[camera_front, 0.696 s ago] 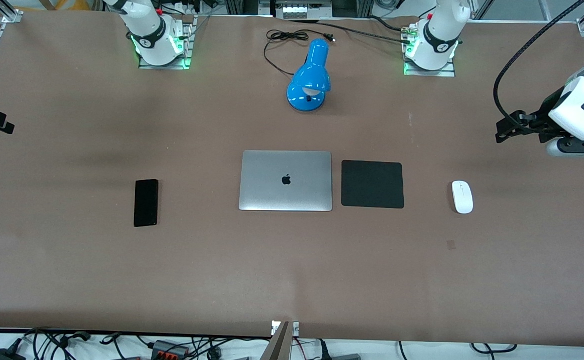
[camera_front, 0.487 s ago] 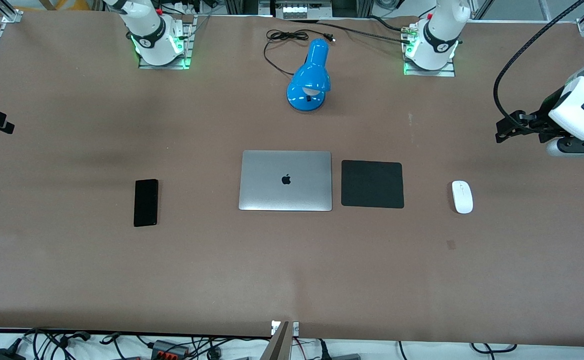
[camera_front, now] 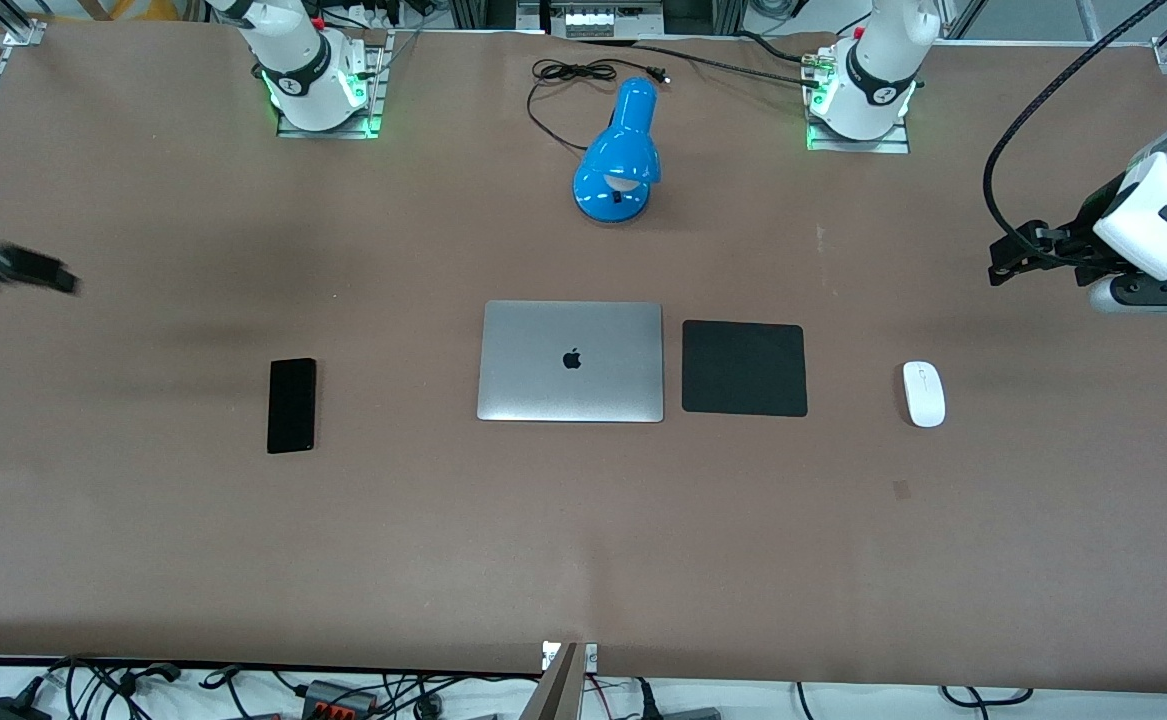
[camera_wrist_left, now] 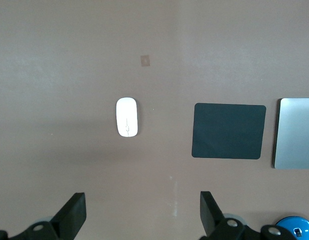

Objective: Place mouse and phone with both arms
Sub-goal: 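Reach the right gripper toward the black phone while the left gripper starts moving, then lower the right gripper onto the phone while the left gripper reaches the mouse, then grasp the phone with the right gripper while the left gripper grasps the mouse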

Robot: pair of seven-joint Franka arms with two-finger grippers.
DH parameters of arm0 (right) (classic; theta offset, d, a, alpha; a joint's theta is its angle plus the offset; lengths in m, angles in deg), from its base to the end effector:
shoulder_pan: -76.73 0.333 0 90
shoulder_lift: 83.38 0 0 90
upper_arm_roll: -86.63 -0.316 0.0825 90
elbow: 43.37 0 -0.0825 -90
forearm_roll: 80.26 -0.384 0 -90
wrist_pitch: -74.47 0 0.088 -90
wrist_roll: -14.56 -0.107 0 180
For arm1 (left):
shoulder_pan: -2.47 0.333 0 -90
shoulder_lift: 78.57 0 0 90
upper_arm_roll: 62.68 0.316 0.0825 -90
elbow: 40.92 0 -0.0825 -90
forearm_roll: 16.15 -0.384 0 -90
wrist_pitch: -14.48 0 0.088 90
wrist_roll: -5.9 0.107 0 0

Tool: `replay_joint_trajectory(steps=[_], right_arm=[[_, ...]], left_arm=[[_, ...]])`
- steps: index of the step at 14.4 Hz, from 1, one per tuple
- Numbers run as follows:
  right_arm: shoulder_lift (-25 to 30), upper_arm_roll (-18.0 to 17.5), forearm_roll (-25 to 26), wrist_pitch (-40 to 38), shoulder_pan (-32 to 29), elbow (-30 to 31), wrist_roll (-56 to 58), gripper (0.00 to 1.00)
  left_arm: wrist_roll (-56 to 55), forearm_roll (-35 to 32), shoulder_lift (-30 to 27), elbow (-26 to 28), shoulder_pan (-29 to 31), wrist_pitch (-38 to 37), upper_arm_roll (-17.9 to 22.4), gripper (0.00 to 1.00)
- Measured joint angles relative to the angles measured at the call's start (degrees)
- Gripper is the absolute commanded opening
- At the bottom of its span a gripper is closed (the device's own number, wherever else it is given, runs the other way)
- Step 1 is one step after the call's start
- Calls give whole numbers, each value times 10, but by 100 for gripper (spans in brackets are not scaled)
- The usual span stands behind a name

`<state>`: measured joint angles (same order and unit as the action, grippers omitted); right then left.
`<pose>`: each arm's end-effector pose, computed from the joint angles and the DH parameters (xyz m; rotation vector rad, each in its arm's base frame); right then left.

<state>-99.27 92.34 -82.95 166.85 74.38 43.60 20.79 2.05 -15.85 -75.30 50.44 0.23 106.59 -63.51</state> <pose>0.6209 -0.0763 0.4888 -3.0874 0.0569 0.2751 0.5722 -0.0310 0.5843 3.1374 0.0218 -0.0694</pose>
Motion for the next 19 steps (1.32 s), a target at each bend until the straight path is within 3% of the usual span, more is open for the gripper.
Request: replay_joint_trajectory(steps=[3,5,9,13,16,19], right_arm=[[-105,-3,-11,97,38,6,-8,100],[-147,-4,-12,187,66,34,-14,100],[-159,-4,-12,298,100,117,-17,100],[-156,-2,-12,367,100,172,-17,100],[-156,-2,-12,421,100,216,-17,100],[-157,-3,-12,435,110,226,-17,100]], left_arm=[[0,0,0,1,0,-1,0,100],[0,0,4,1,-1,-17,0,100],[0,0,39,2,0,-47,7,100],[4,0,127,2,30,-33,12,100],[26,-3,197,11,47,66,13,100],[55,-6,231,67,48,223,14,100]])
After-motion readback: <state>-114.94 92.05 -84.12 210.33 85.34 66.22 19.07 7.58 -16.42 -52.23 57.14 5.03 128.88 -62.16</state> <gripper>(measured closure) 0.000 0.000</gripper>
